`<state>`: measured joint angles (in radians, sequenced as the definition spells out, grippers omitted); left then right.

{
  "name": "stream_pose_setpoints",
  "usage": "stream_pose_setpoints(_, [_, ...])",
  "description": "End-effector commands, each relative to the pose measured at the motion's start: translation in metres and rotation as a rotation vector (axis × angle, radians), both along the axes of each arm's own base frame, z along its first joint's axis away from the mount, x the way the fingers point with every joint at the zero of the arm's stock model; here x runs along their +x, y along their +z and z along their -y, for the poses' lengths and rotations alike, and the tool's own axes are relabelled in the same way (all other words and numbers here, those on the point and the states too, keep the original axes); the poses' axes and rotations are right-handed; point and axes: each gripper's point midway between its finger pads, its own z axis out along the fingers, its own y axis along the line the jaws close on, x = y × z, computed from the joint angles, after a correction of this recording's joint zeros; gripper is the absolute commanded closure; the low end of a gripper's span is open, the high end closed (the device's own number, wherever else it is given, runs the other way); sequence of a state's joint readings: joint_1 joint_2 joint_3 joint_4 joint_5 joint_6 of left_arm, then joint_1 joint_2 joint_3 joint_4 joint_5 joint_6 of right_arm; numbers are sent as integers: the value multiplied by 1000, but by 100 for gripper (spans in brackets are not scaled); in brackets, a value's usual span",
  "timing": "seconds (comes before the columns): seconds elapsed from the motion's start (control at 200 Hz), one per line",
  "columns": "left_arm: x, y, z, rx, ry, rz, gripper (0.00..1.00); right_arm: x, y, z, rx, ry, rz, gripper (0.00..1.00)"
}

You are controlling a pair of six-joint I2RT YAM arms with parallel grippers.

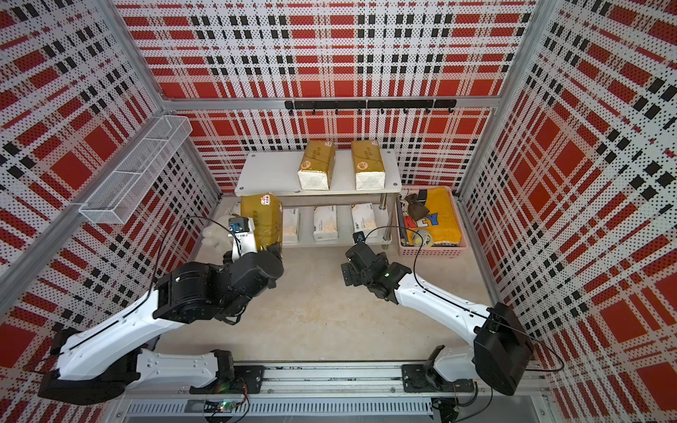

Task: Place the tissue boxes on the shelf by color
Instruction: Pick up the box of tissues from the center of the board, then place a box of tissues on the shelf.

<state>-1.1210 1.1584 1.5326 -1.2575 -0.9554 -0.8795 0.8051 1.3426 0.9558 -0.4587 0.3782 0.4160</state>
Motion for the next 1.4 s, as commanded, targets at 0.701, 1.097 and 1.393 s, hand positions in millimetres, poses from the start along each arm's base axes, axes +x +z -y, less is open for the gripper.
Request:
stream_pose_setpoints(0.701, [117, 48, -40, 107, -72, 43, 26, 1, -7, -14, 33, 30, -10, 0])
stream_pose_setpoints(1.097, [178, 46, -39, 91, -84, 46, 26, 0, -17, -16, 36, 37, -28, 0])
stream_pose_setpoints(1.393, [210, 39, -39, 94, -67, 32, 26, -3, -23, -16, 46, 38, -42, 0])
